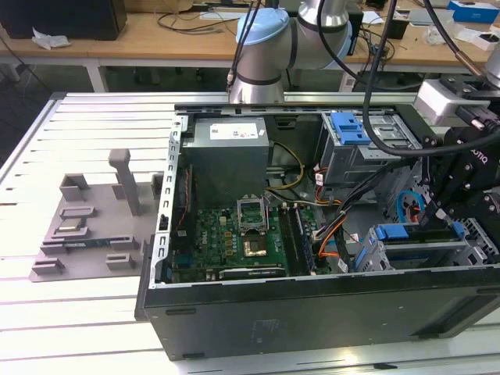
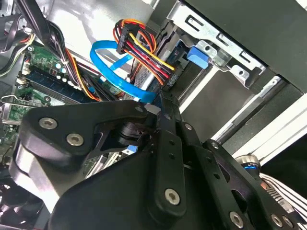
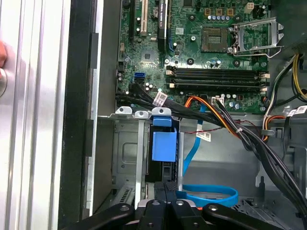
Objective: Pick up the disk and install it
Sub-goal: 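Insert the second disk wire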
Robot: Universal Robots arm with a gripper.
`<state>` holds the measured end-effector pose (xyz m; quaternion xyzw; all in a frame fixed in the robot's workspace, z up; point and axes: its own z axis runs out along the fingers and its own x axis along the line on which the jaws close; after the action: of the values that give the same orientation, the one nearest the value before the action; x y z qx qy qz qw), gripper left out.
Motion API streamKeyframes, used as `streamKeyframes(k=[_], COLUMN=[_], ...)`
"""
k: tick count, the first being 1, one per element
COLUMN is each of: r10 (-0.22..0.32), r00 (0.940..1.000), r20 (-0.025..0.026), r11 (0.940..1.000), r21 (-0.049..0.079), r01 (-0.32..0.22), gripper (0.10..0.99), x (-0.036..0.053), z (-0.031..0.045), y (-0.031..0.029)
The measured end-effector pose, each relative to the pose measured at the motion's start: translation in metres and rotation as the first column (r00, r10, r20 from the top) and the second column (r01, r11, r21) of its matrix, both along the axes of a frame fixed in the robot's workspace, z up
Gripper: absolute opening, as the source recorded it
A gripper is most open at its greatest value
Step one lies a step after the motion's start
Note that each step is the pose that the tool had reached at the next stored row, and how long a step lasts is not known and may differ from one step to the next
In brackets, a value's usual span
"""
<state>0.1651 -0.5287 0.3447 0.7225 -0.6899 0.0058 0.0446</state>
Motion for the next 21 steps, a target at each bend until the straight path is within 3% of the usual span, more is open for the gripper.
streamKeyframes(k=[12, 13, 19, 20, 21], r10=[0.000, 0.000, 0.000, 0.000, 0.000], r00=[1.0000, 1.0000, 1.0000, 1.0000, 1.0000], r20=[0.0000, 0.0000, 0.0008, 0.0014, 0.0019], r11=[1.0000, 1.0000, 1.0000, 1.0000, 1.0000], r21=[0.000, 0.000, 0.000, 0.000, 0.000], r01=[0.000, 0.000, 0.000, 0.000, 0.000], gripper=[0.110, 0.165, 0.165, 0.102, 0.102], x=[0.0000, 0.0000, 0.0000, 0.0000, 0.0000], z=[-0.0023, -0.0022, 0.0321, 0.0468, 0.0602], y=[0.0022, 0.0022, 0.0075, 0.0095, 0.0113])
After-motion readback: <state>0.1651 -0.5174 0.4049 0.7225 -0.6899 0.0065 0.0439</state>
